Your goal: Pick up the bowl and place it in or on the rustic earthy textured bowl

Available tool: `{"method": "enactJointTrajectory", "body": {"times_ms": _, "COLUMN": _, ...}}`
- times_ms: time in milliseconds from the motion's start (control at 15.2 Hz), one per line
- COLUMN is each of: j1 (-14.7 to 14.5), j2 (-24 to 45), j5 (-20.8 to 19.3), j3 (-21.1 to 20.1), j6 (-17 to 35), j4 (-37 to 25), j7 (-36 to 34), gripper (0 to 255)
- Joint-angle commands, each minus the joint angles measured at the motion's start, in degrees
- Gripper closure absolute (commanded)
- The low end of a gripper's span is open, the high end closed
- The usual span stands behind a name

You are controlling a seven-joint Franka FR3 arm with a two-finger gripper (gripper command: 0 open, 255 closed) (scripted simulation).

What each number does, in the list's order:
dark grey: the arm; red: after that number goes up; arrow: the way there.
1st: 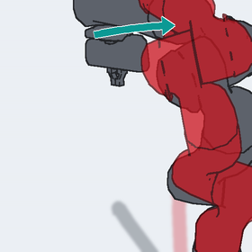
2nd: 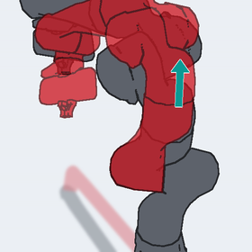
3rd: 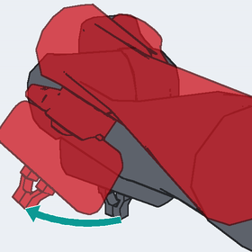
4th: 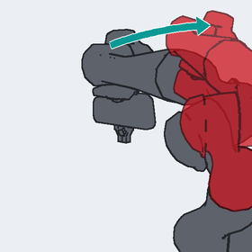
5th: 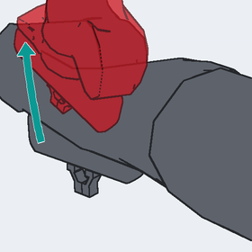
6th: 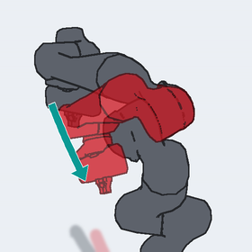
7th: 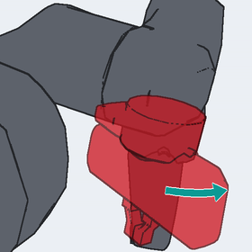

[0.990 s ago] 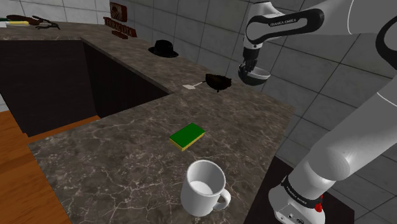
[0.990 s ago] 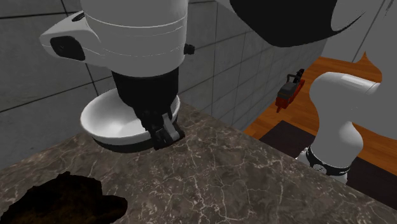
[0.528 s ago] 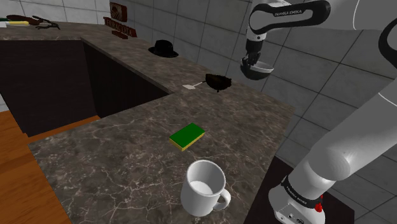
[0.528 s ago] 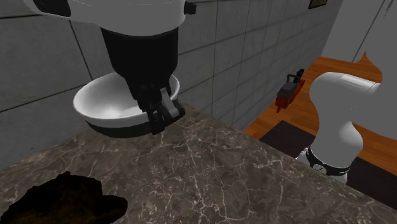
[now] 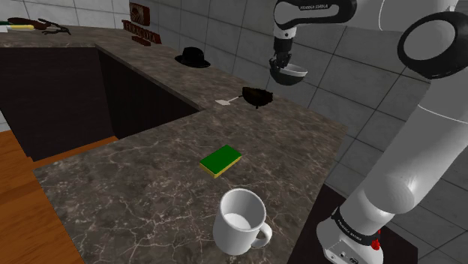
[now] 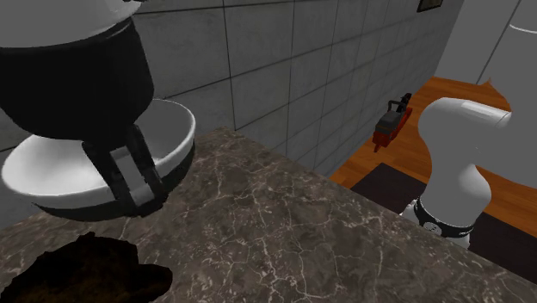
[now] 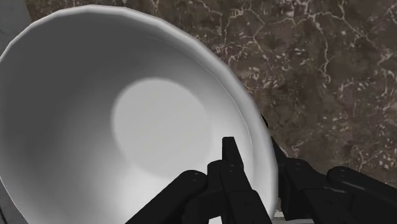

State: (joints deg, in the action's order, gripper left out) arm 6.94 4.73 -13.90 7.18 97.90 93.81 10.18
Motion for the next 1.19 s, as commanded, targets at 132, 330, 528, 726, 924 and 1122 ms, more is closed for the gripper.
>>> {"method": "enactJointTrajectory", "body": {"times_ms": 132, "j1": -0.9, "j2": 9.3, "j5": 1.1, "j3": -0.8, "j6": -3.7, "j4": -12.7, "j7": -0.9, "gripper": 255}}
{"method": "enactJointTrajectory", "body": {"times_ms": 330, "j1": -1.4, "j2": 17.9, "j5": 1.9, "j3": -1.3, "j6": -8.2, "j4": -25.6, "j7": -1.1, "gripper": 255}}
{"method": "enactJointTrajectory", "body": {"times_ms": 528, "j1": -1.6, "j2": 24.9, "j5": 2.4, "j3": -1.4, "j6": -11.7, "j4": -35.9, "j7": -1.1, "gripper": 255}}
{"method": "enactJointTrajectory", "body": {"times_ms": 726, "j1": -1.7, "j2": 23.7, "j5": 2.3, "j3": -1.5, "j6": -8.8, "j4": -31.8, "j7": -1.8, "gripper": 255}}
{"method": "enactJointTrajectory", "body": {"times_ms": 924, "j1": -1.7, "j2": 22.9, "j5": 2.2, "j3": -1.5, "j6": -6.1, "j4": -28.2, "j7": -2.4, "gripper": 255}}
{"method": "enactJointTrajectory", "body": {"times_ms": 1122, "j1": -1.7, "j2": 22.4, "j5": 2.1, "j3": -1.6, "j6": -3.5, "j4": -25.0, "j7": -2.9, "gripper": 255}}
